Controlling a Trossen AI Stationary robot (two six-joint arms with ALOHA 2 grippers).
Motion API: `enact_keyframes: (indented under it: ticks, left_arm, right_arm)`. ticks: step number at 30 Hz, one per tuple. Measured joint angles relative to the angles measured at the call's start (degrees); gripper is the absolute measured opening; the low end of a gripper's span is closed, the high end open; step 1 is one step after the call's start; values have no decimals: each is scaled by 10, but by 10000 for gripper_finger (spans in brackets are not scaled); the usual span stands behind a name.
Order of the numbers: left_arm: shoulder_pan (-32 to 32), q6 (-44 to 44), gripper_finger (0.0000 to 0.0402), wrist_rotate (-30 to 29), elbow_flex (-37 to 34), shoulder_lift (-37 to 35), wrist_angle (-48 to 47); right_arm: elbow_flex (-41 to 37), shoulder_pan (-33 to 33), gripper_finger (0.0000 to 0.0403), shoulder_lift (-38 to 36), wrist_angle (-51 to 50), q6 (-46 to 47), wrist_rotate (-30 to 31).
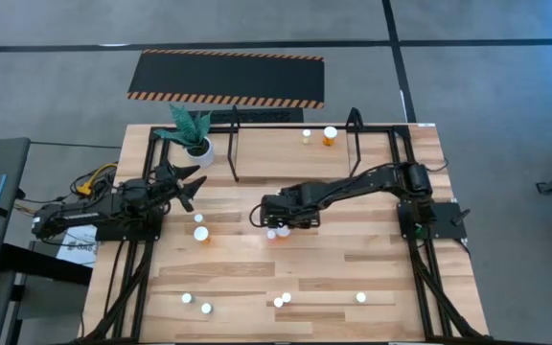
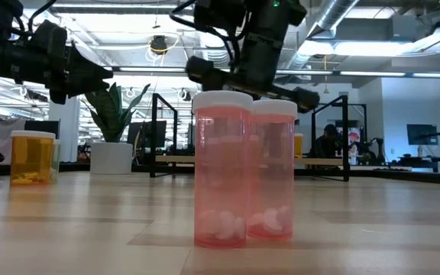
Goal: Pick and place medicine bottles onto shelf by color
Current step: Put the pill bottle on the shelf
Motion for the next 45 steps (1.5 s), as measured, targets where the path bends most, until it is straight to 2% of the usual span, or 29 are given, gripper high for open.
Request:
enact_keyframes:
  ticks: [23,45]
  left_arm:
    - [0,0,208,0,0,9,0]
    - [0,0,208,-1,0,9,0]
  right_arm:
    - [17,10,330,18,-25,2,-17]
    - [17,17,220,17,-25,2,-7]
